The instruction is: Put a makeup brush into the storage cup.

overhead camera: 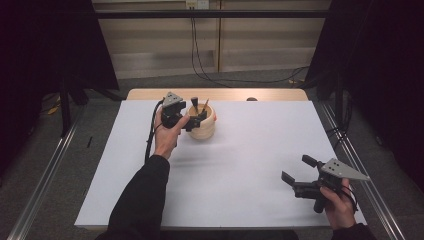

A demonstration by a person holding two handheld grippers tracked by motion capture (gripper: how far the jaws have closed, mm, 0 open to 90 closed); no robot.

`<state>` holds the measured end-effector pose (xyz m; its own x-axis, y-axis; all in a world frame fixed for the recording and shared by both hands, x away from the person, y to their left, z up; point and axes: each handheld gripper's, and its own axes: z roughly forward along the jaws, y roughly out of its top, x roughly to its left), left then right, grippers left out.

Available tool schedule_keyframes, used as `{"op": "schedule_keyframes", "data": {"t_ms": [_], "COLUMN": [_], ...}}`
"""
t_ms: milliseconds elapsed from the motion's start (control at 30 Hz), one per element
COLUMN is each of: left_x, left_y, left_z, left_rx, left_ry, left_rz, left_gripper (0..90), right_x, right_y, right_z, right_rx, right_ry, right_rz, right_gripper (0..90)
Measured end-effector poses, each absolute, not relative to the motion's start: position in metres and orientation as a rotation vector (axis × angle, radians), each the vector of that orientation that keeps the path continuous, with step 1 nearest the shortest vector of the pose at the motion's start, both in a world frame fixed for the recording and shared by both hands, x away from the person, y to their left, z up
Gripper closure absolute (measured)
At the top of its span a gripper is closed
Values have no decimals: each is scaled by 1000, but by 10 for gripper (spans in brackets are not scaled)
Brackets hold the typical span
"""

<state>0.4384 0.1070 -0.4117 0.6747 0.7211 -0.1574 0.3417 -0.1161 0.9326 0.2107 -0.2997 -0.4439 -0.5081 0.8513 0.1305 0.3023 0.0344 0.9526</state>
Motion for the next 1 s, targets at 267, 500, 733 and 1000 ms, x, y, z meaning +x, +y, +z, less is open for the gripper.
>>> {"op": "schedule_keyframes", "data": {"t_ms": [267,500,733,1000], "left_x": [431,418,406,390], "left_y": [109,112,119,129], "left_z": [-404,-396,-396,-401], "left_rx": [1731,1689,1675,1712], "left_ry": [849,844,842,837], "left_rz": [414,438,418,411], "left_gripper": [25,16,16,19], "right_x": [210,210,209,209], "right_y": [-301,-298,-297,-297], "right_z": [-443,-442,-442,-441], "right_rx": [1168,1167,1161,1153], "right_ry": [1821,1823,1824,1831], "right_rz": [1493,1495,1487,1485], "right_gripper": [7,5,4,0]}}
